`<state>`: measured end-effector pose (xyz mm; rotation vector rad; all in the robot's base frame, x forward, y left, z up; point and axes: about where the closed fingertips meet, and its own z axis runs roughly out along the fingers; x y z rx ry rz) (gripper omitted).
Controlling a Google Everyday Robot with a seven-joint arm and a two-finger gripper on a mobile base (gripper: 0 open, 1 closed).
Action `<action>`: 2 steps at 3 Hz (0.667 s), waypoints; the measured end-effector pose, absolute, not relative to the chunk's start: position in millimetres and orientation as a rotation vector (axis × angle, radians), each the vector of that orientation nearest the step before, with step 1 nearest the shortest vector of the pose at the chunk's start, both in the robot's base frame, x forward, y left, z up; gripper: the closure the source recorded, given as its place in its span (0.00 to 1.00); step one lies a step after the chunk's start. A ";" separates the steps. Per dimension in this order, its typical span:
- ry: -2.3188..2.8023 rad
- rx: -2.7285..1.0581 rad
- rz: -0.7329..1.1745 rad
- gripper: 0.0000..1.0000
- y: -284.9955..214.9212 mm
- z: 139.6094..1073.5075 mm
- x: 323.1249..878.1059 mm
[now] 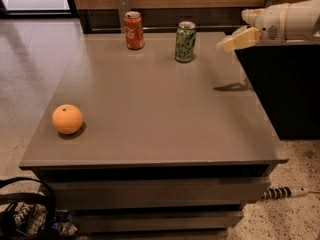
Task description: Move green can near orange
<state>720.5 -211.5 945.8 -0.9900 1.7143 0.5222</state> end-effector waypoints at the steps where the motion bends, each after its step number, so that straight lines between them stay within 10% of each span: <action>1: 1.662 -0.946 0.541 0.00 -199.1 937.8 751.5; 2: 1.603 -0.926 0.581 0.00 -180.7 928.2 774.0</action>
Offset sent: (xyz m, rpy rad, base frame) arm 0.0815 0.0447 -0.0281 0.1835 -0.1084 0.0270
